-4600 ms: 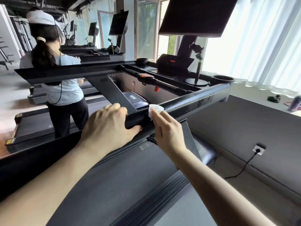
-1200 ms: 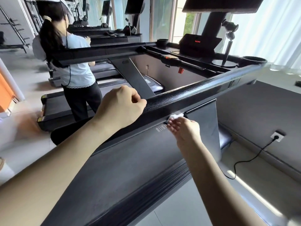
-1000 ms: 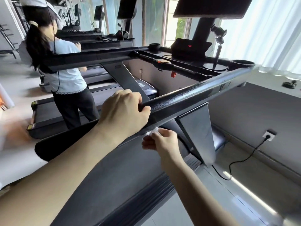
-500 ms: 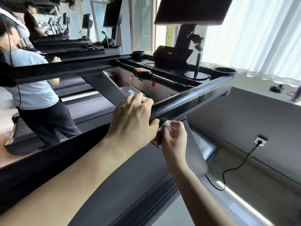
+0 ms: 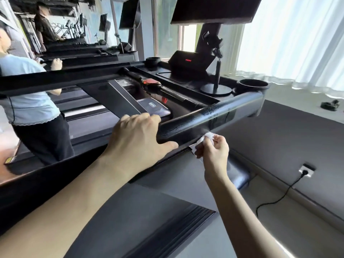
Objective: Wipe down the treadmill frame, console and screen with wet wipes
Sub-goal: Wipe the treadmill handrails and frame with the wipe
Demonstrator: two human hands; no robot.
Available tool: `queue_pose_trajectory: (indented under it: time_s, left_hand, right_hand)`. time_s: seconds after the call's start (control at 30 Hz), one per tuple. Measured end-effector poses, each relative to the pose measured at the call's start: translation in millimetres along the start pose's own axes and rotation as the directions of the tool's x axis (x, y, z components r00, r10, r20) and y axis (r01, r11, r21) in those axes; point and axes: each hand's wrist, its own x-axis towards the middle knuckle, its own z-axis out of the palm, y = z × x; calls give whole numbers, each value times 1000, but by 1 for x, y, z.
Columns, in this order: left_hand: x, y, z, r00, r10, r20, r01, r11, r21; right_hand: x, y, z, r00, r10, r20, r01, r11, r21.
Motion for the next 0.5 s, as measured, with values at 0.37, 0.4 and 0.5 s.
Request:
queue_pose_trajectory:
  time_s: [0.37, 0.4, 0.5]
  left_hand:
    - [0, -7, 10, 998, -40, -57, 36, 997, -67]
    - [-1, -7, 10, 997, -46, -54, 41, 996, -81]
    - [0, -8, 8, 998, -55, -42, 51, 994, -93]
  right_hand:
    - [6, -5, -15, 730, 575, 371, -671, 706, 226]
    - [10, -8, -17, 715, 585, 382, -684, 698, 212]
    - [34, -18, -28, 744, 587, 319, -667, 679, 307]
